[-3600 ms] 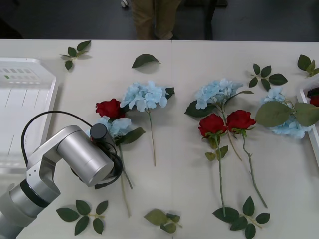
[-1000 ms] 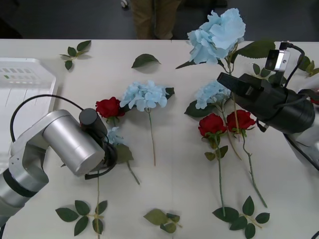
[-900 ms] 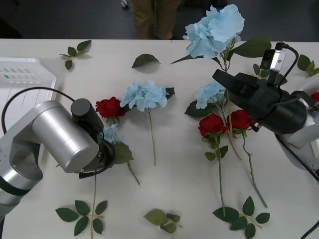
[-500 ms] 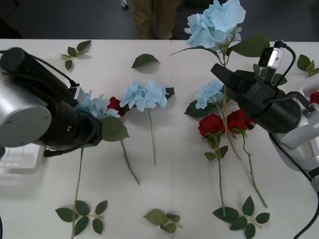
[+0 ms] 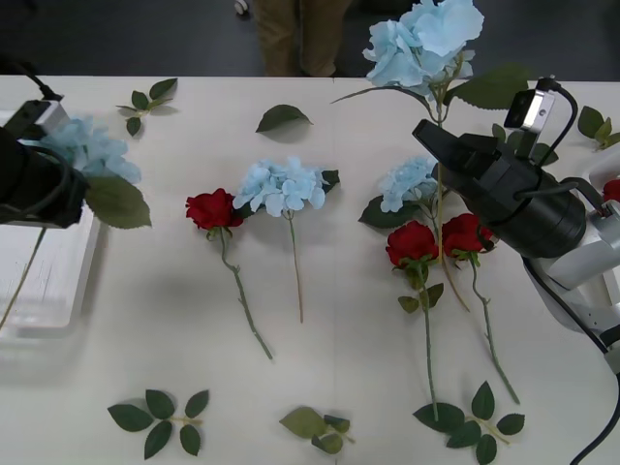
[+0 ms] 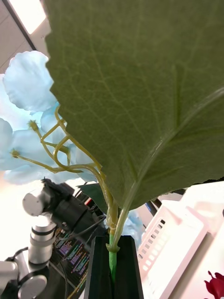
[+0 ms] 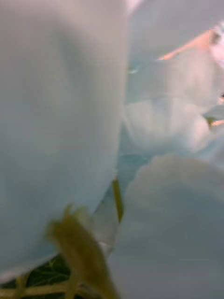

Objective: Place the red flowers into the right box and the blue flowers into the left box. If a person shows an open palm, hand one flower to the person first, then continue sorting.

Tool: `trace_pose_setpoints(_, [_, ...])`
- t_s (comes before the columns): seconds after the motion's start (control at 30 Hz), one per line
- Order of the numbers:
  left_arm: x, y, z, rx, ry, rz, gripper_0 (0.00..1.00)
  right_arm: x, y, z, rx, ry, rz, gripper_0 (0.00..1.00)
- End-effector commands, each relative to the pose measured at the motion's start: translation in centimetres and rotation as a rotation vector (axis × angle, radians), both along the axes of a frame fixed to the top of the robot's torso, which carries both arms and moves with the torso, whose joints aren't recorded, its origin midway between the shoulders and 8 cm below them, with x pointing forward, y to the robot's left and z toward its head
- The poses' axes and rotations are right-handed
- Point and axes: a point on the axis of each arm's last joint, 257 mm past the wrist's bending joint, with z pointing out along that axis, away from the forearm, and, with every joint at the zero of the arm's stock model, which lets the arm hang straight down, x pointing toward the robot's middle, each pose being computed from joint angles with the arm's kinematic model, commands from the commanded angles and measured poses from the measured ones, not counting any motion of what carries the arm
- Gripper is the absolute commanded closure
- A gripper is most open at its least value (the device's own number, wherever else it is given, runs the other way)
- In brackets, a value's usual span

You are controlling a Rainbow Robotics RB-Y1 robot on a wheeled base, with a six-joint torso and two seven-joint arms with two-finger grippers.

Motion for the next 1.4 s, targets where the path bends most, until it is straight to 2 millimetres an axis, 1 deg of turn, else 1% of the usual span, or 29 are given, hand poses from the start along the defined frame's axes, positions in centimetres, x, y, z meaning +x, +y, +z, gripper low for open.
trace_pose_setpoints(0.03, [2.8,6.0,3.7,0.034,-0.066,0.054,1.00,-0.1,-0.1,2.9,0.041,-0.043,0.006,1.00])
trace_pose_setpoints(0.07, [3.1,6.6,3.9,0.035,-0.072,0.057,1.00,-0.1,0.0,3.0,0.041,-0.044,0.007,1.00])
trace_pose_setpoints(0.1, [3.7,7.7,4.0,0.039,-0.085,0.056,1.00,0.0,-0.1,3.1,0.043,-0.045,0.004,1.00])
trace_pose_setpoints(0.17, [4.9,9.3,4.3,0.039,-0.115,0.046,1.00,0.1,-0.1,3.0,0.041,-0.042,0.001,1.00])
trace_pose_setpoints(0.27, [6.0,11.4,4.5,0.055,-0.149,0.018,1.00,0.1,-0.1,2.9,0.040,-0.041,-0.001,1.00])
trace_pose_setpoints(0.37, [7.2,14.3,4.4,0.109,-0.186,-0.034,1.00,0.1,-0.2,2.9,0.041,-0.040,-0.001,1.00])
trace_pose_setpoints(0.57, [8.5,18.6,2.4,0.193,-0.239,-0.077,1.00,0.1,-0.2,2.8,0.041,-0.038,-0.002,1.00])
trace_pose_setpoints(0.63, [8.7,20.2,1.4,0.217,-0.245,-0.071,1.00,0.1,-0.2,2.8,0.041,-0.037,-0.002,1.00])
trace_pose_setpoints(0.67, [8.7,20.6,1.1,0.220,-0.243,-0.068,1.00,0.1,-0.2,2.8,0.043,-0.036,-0.002,1.00])
trace_pose_setpoints(0.77, [8.4,22.6,0.4,0.231,-0.237,-0.034,1.00,0.1,-0.2,2.6,0.041,-0.034,-0.003,1.00])
trace_pose_setpoints(0.93, [7.9,25.1,0.2,0.257,-0.223,0.007,1.00,0.1,-0.2,2.6,0.040,-0.033,-0.005,1.00])
trace_pose_setpoints(1.07, [8.0,27.6,0.3,0.287,-0.246,0.048,1.00,0.1,-0.2,2.6,0.040,-0.033,-0.005,1.00])
trace_pose_setpoints(1.13, [8.1,28.5,0.4,0.301,-0.259,0.060,1.00,0.1,-0.1,2.6,0.034,-0.035,-0.005,1.00])
trace_pose_setpoints(1.2, [8.7,28.8,0.7,0.330,-0.282,0.054,1.00,0.1,-0.2,2.5,0.035,-0.032,-0.006,1.00])
trace_pose_setpoints(1.23, [9.0,29.1,0.9,0.349,-0.295,0.051,0.97,0.1,-0.1,2.6,0.034,-0.036,-0.003,1.00])
trace_pose_setpoints(1.27, [9.3,29.5,1.1,0.375,-0.312,0.047,0.71,0.1,-0.1,2.5,0.035,-0.035,-0.003,1.00])
trace_pose_setpoints(1.3, [9.7,29.7,1.3,0.393,-0.327,0.045,0.52,0.1,-0.1,2.5,0.035,-0.034,-0.005,1.00])
trace_pose_setpoints(1.33, [10.0,29.7,1.3,0.400,-0.341,0.043,0.43,0.1,-0.1,2.5,0.036,-0.035,-0.003,1.00])
trace_pose_setpoints(1.37, [10.3,29.7,1.4,0.404,-0.353,0.043,0.39,0.1,0.0,2.5,0.042,-0.032,-0.002,1.00])
trace_pose_setpoints(1.4, [10.5,29.6,1.3,0.403,-0.360,0.041,0.38,0.0,0.0,2.7,0.045,-0.035,-0.001,1.00])
